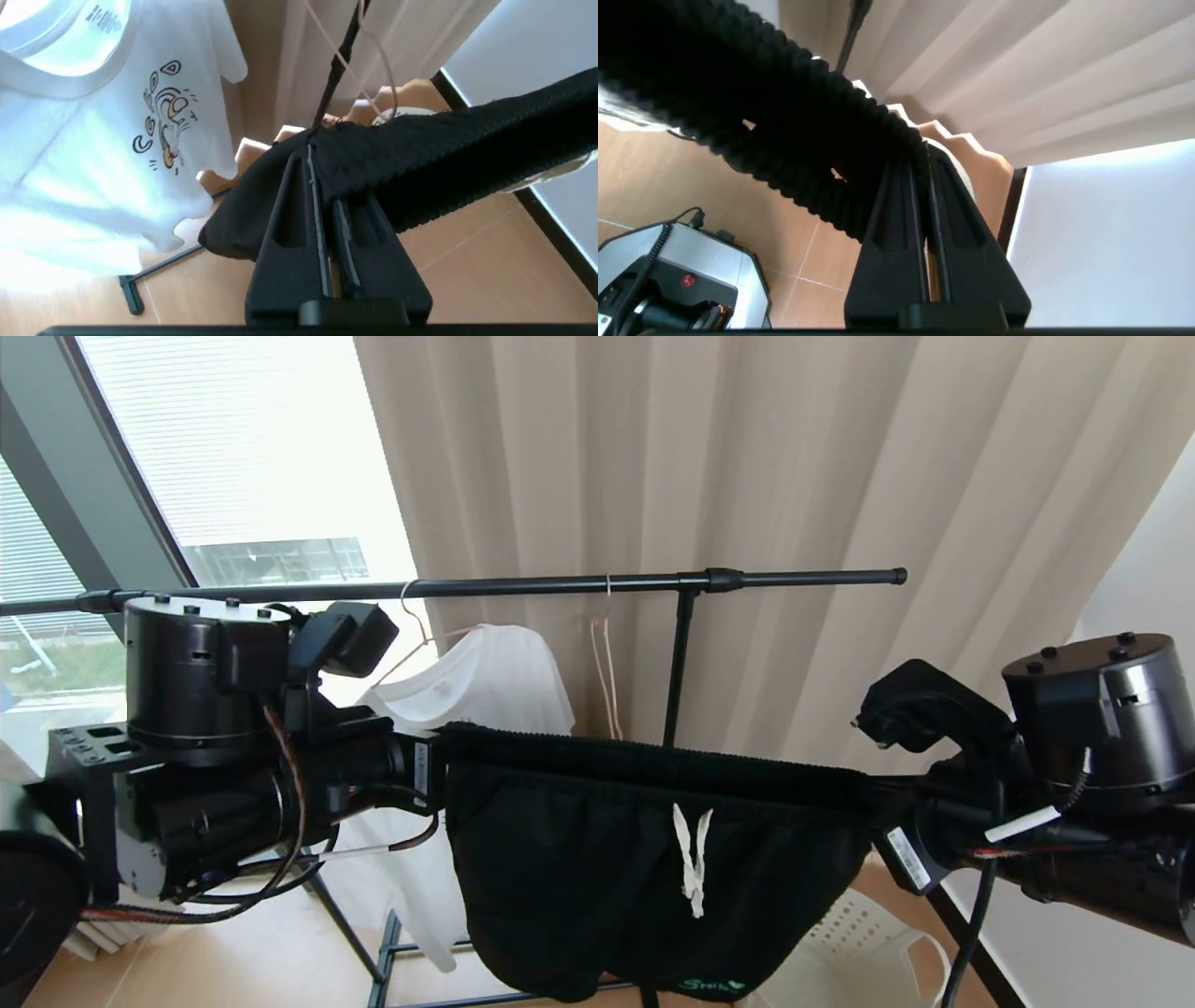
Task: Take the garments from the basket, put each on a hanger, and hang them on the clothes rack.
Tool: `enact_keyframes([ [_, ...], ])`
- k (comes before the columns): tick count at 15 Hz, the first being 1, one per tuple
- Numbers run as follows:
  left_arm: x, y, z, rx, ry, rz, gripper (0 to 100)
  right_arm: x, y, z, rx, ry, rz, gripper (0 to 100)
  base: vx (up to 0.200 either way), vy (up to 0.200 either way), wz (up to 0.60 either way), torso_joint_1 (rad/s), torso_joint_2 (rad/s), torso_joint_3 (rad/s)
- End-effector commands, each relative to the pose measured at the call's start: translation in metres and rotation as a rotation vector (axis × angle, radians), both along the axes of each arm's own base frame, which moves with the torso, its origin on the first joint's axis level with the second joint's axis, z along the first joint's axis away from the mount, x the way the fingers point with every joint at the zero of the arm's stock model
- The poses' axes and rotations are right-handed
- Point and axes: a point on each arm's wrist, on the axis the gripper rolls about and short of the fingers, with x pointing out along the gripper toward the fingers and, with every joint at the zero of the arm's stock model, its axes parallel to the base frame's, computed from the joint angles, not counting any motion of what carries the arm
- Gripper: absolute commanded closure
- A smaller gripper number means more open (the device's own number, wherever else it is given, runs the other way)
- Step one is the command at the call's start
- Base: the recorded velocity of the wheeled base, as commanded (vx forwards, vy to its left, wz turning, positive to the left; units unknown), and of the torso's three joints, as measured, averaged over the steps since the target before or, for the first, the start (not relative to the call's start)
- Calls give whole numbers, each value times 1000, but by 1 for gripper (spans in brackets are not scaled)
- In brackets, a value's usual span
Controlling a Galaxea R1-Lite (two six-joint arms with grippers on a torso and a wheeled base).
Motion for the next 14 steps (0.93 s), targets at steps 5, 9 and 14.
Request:
enact_keyframes([
  [5, 60, -51, 52, -72, -89, -98, 100, -45, 23, 5, 22, -13, 215, 100, 0, 0, 0, 0, 0, 0],
  [9, 69, -67, 62, -107, -114, -169, 100, -69, 66, 11, 178, 32, 319, 100, 0, 0, 0, 0, 0, 0],
  [14, 67, -71, 64, -112, -121, -181, 100, -69, 131, 5, 437, 129, 249, 100, 0, 0, 0, 0, 0, 0],
])
